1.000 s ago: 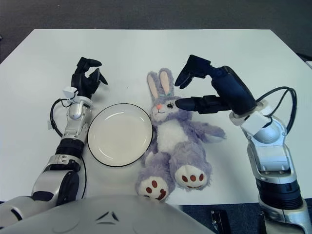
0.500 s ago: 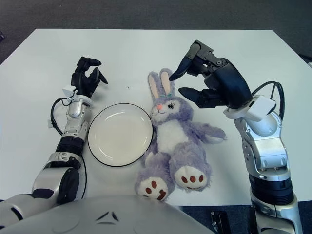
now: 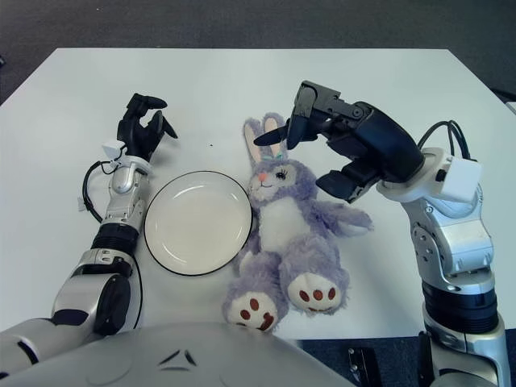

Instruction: Put the doll into the plate.

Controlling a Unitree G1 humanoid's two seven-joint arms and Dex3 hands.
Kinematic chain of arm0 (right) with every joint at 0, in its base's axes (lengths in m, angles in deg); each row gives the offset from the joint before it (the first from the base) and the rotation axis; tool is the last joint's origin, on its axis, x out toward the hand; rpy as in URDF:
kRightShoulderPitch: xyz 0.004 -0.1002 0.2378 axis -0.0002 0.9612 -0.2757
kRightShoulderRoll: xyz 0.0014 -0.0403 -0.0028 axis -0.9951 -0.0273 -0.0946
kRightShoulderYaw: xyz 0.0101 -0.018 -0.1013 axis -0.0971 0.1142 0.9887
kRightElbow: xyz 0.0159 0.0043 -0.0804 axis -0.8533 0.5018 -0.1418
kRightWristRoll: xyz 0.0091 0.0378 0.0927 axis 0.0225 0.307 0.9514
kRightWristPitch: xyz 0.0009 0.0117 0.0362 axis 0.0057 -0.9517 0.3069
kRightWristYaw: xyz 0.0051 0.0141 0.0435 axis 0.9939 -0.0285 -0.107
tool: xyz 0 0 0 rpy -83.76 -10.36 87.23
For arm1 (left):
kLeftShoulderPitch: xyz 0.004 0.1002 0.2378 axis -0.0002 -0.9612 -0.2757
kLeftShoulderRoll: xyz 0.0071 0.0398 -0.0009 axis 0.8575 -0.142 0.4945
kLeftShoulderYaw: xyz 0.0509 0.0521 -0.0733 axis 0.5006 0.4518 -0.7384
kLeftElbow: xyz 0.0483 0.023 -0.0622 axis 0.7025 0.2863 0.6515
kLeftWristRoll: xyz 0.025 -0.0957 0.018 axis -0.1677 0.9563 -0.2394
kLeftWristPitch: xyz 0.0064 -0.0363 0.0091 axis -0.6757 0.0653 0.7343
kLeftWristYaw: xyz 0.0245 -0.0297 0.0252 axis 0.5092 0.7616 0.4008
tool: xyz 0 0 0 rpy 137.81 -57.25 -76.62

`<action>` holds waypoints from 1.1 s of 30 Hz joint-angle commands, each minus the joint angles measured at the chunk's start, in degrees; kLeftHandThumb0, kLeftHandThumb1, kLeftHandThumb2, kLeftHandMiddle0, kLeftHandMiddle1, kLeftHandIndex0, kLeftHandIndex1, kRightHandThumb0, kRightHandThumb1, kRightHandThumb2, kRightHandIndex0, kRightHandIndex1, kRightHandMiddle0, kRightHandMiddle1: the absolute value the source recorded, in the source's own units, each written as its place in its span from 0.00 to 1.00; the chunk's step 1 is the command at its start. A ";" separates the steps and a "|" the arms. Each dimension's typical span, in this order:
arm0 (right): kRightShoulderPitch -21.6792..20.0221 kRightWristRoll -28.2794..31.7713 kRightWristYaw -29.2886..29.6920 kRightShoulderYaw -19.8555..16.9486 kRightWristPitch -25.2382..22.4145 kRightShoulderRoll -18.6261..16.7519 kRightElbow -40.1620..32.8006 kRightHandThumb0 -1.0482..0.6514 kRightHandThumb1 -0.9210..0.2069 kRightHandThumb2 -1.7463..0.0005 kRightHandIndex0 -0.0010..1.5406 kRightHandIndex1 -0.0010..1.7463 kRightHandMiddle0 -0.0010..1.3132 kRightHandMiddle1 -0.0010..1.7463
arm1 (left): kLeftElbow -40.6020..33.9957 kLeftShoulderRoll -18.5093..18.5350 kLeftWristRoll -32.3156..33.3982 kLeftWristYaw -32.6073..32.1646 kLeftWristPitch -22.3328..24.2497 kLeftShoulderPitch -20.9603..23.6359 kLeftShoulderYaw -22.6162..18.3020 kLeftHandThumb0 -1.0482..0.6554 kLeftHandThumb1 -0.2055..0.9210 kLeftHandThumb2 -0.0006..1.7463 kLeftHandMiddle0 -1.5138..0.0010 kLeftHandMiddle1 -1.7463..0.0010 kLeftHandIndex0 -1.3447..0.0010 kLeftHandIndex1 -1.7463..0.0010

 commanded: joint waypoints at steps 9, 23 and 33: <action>-2.43 3.95 -0.63 -2.78 -10.07 7.29 -2.88 0.37 0.00 0.55 0.34 0.00 0.39 0.19 | -0.40 0.20 0.27 0.59 0.46 -2.71 0.01 0.41 1.00 0.17 0.39 0.00 0.67 0.14; 11.07 -23.36 15.49 10.23 5.20 -10.70 -15.52 0.35 0.00 0.57 0.50 0.01 0.51 0.49 | -1.67 0.38 0.15 1.00 0.65 -3.41 0.20 0.41 1.00 0.17 0.38 0.00 0.67 0.14; 11.24 -25.05 15.43 10.74 5.67 -11.96 -15.68 0.34 0.00 0.57 0.51 0.00 0.51 0.51 | -2.27 0.55 0.21 1.05 0.97 -3.51 0.31 0.41 1.00 0.17 0.38 0.00 0.67 0.15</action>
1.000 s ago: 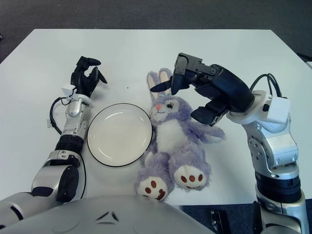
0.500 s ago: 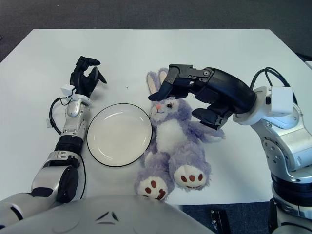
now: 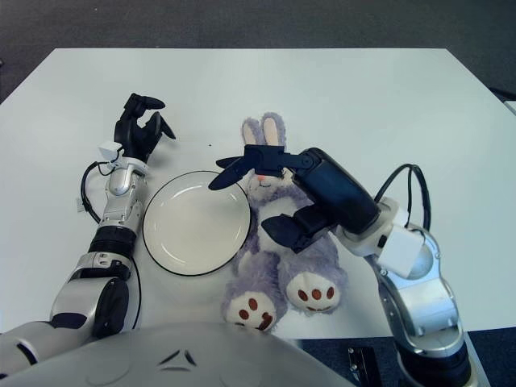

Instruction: Put the doll into the plate.

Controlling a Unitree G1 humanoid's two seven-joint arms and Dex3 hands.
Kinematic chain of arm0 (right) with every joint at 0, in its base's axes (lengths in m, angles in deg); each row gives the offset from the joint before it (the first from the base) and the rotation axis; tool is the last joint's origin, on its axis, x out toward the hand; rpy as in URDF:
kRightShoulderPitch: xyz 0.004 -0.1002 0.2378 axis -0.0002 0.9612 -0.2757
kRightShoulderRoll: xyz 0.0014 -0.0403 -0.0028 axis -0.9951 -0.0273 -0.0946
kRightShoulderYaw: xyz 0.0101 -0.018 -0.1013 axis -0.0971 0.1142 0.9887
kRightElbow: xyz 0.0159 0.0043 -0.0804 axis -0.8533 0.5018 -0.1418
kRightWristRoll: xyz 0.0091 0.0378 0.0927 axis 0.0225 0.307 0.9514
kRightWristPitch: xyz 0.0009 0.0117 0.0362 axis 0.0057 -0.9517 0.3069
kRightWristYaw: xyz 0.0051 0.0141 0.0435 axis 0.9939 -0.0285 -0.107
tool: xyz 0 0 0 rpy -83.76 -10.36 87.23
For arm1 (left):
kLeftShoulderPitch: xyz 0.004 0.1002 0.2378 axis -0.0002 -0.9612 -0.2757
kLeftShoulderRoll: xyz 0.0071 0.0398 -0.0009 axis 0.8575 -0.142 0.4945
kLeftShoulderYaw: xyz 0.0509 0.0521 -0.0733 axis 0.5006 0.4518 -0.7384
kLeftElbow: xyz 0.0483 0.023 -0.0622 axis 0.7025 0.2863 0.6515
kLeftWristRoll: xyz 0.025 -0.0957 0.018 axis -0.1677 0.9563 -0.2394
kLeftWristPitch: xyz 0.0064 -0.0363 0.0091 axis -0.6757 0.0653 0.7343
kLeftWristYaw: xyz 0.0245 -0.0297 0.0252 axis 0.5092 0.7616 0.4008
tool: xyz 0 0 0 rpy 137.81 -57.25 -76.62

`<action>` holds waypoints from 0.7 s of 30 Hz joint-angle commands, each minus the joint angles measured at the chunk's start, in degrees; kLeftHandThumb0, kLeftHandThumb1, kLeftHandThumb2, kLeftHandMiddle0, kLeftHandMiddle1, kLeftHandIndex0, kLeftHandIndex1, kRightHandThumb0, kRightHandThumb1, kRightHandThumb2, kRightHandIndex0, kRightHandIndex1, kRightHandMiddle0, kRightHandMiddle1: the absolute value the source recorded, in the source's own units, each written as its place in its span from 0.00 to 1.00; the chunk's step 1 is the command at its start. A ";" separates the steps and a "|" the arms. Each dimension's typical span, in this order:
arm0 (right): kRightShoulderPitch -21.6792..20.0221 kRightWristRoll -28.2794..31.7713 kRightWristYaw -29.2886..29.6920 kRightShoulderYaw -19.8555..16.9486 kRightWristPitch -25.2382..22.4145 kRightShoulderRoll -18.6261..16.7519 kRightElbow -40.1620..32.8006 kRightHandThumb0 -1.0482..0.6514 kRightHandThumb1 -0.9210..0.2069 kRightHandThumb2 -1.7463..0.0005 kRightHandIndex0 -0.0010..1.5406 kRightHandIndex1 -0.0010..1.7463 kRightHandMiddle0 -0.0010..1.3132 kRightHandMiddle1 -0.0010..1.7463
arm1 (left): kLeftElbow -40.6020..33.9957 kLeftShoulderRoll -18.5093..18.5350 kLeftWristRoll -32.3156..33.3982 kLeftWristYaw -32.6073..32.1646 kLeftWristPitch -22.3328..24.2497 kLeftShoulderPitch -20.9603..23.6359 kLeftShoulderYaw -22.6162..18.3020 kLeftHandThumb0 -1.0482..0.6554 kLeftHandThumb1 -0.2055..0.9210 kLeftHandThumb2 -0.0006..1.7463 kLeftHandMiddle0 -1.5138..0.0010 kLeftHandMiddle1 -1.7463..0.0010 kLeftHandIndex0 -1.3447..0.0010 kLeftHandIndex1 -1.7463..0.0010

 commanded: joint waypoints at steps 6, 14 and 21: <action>0.03 -0.60 0.21 -0.19 0.34 -0.39 -0.95 0.34 0.00 0.57 0.51 0.00 0.51 0.52 | 0.09 0.28 0.20 0.37 0.96 -1.96 0.08 0.41 1.00 0.17 0.37 0.00 0.67 0.15; 0.28 -0.62 0.07 -0.30 0.49 -0.48 -0.98 0.34 0.00 0.57 0.51 0.00 0.50 0.52 | -0.46 0.26 0.06 0.31 1.17 -2.24 0.27 0.41 1.00 0.17 0.37 0.00 0.67 0.14; 0.35 -0.52 0.02 -0.45 0.49 -0.47 -1.05 0.34 0.00 0.57 0.51 0.00 0.50 0.52 | -0.69 0.27 -0.06 0.23 1.21 -2.35 0.45 0.41 1.00 0.17 0.37 0.00 0.67 0.14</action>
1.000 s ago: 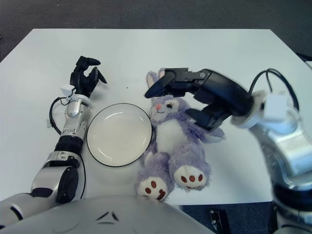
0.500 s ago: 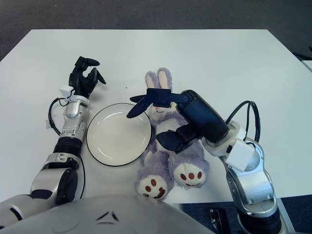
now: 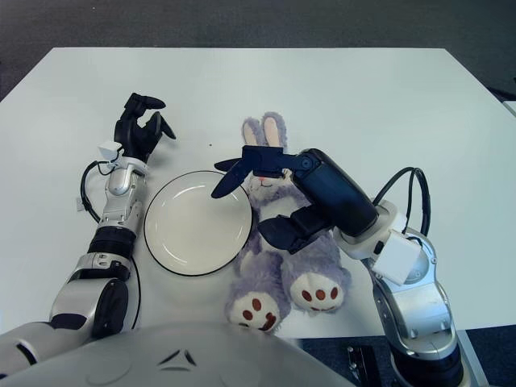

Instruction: Put the doll into the plate.

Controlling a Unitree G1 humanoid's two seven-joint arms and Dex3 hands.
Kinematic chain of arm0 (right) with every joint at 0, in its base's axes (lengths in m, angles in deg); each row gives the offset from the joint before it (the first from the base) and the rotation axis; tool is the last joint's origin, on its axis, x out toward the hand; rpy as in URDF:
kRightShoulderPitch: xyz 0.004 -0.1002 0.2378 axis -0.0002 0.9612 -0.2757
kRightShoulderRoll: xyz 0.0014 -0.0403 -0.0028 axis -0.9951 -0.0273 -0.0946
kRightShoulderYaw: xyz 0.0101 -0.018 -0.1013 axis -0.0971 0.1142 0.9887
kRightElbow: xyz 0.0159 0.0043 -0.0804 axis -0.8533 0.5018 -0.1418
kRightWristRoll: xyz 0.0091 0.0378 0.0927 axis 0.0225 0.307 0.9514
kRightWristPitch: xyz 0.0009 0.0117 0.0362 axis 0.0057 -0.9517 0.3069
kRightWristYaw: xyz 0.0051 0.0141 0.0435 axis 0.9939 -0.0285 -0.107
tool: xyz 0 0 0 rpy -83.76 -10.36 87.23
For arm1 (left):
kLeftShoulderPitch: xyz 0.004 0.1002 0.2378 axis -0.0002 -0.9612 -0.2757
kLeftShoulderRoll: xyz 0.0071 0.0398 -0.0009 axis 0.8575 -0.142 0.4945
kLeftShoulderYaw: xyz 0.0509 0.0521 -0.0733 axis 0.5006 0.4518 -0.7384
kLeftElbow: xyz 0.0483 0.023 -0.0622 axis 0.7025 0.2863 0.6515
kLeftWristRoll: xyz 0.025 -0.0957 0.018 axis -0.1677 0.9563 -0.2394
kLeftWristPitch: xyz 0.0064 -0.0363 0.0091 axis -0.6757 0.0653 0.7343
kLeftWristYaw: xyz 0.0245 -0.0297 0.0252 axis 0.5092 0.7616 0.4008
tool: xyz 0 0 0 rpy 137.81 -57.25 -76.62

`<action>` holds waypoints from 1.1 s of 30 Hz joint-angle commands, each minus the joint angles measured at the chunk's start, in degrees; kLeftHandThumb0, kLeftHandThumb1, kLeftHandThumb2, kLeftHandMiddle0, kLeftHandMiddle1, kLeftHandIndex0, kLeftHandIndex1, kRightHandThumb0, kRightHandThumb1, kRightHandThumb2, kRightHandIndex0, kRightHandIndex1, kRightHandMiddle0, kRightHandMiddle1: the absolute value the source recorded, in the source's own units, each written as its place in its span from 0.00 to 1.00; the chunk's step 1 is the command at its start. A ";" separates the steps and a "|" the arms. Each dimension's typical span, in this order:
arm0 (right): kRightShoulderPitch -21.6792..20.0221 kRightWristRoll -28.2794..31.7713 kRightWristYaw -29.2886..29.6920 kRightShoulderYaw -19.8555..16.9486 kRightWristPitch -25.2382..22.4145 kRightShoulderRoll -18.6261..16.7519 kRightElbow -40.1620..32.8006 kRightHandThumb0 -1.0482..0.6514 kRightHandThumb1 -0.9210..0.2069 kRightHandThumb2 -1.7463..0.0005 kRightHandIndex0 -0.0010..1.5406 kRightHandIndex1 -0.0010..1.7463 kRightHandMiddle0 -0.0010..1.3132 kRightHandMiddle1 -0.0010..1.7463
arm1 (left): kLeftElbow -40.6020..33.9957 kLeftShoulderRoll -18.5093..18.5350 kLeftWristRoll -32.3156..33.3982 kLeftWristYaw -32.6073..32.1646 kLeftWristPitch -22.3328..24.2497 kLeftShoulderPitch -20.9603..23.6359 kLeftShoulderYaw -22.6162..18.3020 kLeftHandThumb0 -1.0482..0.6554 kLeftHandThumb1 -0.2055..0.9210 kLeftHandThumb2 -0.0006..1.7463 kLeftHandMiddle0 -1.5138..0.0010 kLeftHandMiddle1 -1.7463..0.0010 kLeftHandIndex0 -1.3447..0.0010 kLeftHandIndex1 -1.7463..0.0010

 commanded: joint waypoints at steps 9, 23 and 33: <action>0.35 -0.40 0.00 -0.42 0.48 -0.06 -0.98 0.34 0.00 0.57 0.51 0.00 0.50 0.52 | -0.01 0.09 -0.20 -0.05 0.53 -2.01 0.17 0.41 1.00 0.17 0.37 0.00 0.67 0.14; -20.22 -8.15 -32.62 2.32 11.82 28.32 32.98 0.25 0.00 0.40 0.52 0.00 0.34 0.16 | 0.04 0.25 -0.27 -0.07 0.58 -1.94 0.22 0.41 1.00 0.17 0.37 0.00 0.67 0.14; -25.52 -19.68 -30.11 7.52 27.75 27.35 42.72 0.30 0.00 0.43 0.40 0.00 0.31 0.11 | 0.46 0.39 -0.39 -0.12 0.40 -1.70 0.19 0.41 1.00 0.17 0.36 0.00 0.68 0.14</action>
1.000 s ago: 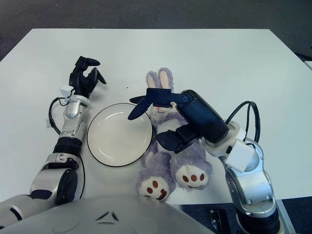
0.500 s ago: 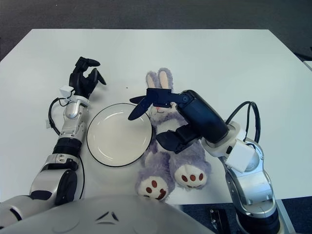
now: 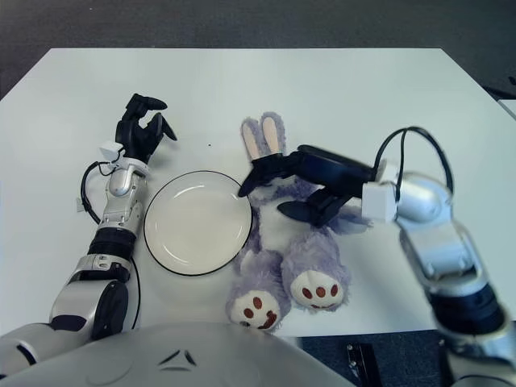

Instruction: Put the doll into the plate.

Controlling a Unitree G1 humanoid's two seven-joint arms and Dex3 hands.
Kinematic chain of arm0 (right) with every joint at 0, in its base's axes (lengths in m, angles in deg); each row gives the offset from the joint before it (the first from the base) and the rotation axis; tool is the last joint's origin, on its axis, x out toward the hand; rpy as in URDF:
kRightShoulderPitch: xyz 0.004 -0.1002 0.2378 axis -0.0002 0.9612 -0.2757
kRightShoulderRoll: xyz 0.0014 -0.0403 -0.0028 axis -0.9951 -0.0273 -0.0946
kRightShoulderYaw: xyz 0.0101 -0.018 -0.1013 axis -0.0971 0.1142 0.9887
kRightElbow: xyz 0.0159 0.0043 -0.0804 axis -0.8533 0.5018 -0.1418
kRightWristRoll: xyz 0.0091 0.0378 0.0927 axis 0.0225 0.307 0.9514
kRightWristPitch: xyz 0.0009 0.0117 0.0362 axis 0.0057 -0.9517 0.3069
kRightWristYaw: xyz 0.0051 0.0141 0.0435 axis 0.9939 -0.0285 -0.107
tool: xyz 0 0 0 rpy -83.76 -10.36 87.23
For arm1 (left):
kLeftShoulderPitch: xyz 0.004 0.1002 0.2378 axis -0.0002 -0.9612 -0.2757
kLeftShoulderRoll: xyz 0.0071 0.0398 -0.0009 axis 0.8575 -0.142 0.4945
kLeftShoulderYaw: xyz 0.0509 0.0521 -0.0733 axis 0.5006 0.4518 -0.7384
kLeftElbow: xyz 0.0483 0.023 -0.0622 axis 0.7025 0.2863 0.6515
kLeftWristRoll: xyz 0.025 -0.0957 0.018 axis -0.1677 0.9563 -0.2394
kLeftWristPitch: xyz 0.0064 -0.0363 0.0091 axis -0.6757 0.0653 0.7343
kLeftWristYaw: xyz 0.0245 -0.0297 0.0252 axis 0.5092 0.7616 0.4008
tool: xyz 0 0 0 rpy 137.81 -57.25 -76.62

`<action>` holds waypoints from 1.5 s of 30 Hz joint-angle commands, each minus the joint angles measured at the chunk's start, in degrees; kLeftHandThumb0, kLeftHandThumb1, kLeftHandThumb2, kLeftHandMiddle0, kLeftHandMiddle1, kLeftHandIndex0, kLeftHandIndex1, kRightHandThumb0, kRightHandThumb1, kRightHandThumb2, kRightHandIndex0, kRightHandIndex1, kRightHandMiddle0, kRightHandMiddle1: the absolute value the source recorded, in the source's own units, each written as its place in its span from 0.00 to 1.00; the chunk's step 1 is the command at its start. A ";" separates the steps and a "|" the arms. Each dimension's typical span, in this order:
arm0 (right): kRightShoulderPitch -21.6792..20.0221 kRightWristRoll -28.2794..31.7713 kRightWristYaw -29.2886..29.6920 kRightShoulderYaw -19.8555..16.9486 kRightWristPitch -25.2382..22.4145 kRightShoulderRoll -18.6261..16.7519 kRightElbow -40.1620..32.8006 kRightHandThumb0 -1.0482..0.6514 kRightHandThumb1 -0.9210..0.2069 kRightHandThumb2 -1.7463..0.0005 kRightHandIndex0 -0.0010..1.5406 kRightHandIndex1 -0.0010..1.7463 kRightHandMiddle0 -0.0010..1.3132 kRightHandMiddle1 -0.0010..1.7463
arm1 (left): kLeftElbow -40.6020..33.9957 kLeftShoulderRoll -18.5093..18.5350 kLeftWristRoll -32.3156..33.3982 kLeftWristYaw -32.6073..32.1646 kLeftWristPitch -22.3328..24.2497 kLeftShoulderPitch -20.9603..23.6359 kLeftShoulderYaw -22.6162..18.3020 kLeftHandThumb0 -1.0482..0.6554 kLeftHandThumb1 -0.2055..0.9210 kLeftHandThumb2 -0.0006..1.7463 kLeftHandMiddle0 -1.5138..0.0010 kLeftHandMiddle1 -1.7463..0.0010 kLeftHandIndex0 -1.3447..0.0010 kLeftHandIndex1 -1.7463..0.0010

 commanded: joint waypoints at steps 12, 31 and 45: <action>-0.87 -8.44 5.36 1.04 6.27 -1.39 6.55 0.32 0.00 0.43 0.39 0.01 0.33 0.10 | 2.33 0.65 -0.37 -0.11 -0.13 -0.39 -0.33 0.41 1.00 0.17 0.36 0.00 0.68 0.14; -3.26 -11.64 6.88 1.82 3.20 -3.61 8.65 0.31 0.00 0.43 0.39 0.00 0.34 0.08 | 5.87 2.13 -0.26 -0.19 0.14 3.62 -1.11 0.41 1.00 0.17 0.36 0.00 0.68 0.14; -4.76 -15.01 10.29 2.21 6.60 -4.54 13.41 0.31 0.00 0.43 0.38 0.00 0.34 0.07 | 6.98 2.69 -1.34 -0.53 -1.46 5.69 -0.94 0.41 1.00 0.18 0.37 0.00 0.68 0.13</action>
